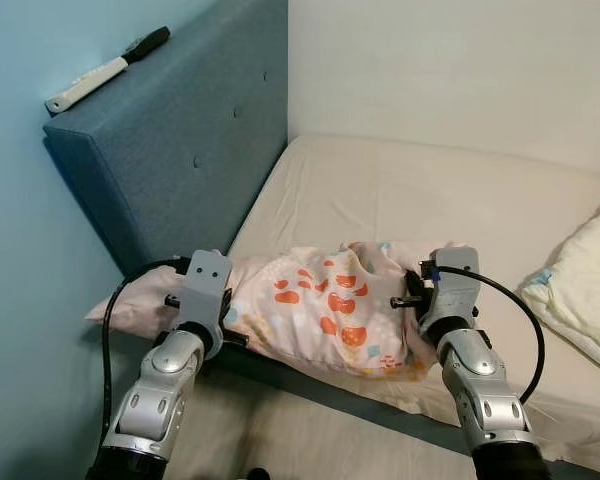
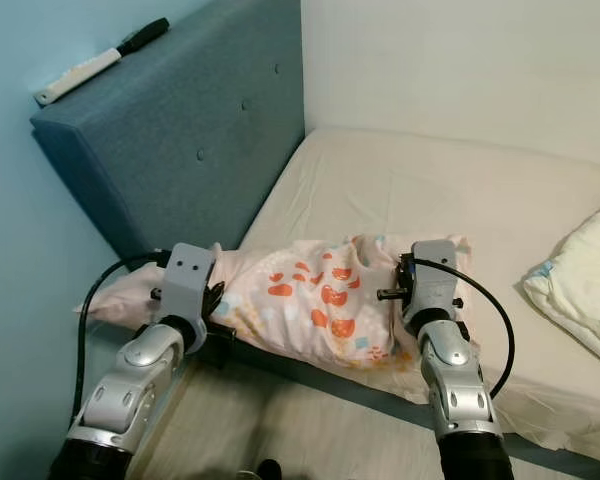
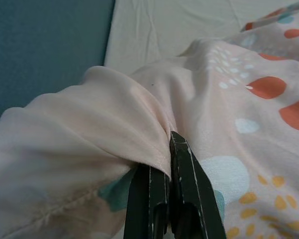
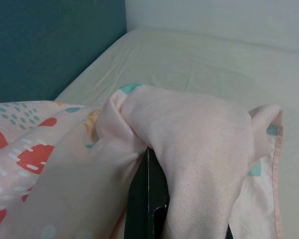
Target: Clean up the room
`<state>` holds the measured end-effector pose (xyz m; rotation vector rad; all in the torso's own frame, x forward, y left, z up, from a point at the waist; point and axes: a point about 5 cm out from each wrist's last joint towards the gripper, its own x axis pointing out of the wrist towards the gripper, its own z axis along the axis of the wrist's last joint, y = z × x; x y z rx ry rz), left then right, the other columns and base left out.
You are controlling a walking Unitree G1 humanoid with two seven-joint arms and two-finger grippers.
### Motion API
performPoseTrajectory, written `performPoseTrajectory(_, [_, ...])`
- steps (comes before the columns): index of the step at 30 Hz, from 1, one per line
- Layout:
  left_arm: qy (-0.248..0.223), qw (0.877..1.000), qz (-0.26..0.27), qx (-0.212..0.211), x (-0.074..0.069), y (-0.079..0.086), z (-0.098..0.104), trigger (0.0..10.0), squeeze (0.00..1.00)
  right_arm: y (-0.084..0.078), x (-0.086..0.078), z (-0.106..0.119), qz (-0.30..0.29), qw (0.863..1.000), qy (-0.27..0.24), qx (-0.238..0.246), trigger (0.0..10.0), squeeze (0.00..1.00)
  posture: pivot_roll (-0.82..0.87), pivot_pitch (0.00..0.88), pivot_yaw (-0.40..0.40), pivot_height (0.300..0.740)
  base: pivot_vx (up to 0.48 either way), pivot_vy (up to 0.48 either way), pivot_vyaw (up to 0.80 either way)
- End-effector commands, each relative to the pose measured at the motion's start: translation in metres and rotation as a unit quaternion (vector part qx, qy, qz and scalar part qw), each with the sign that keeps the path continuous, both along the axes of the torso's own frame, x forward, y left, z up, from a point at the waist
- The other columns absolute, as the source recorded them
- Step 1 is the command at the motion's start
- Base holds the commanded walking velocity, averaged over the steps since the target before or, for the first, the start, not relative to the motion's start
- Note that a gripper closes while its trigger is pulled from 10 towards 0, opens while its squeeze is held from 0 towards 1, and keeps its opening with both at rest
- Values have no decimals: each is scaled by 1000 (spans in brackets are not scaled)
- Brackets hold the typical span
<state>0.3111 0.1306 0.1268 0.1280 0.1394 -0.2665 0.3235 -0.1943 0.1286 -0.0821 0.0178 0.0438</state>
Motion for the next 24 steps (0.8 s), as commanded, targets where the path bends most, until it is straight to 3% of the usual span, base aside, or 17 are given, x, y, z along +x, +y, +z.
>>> performPoseTrajectory(1, [5,1000,-22,-3,-3,-6,-1,10000,0,10,1,5,26,1000,-15,-1,10000,0,-33,197,12,740,0,0,0])
performPoseTrajectory(6, [70,996,-21,50,-10,1,-23,10000,0,13,0,1,48,999,-4,-8,10000,0,-32,198,15,740,0,0,241])
performPoseTrajectory(16, [63,997,-8,40,-12,3,-23,10000,0,13,0,1,49,999,-3,-12,10000,0,-30,200,13,740,0,0,800])
performPoseTrajectory(24, [44,999,-13,22,-10,-5,-14,10000,0,10,0,1,42,999,-3,-10,10000,0,-29,199,15,740,0,0,800])
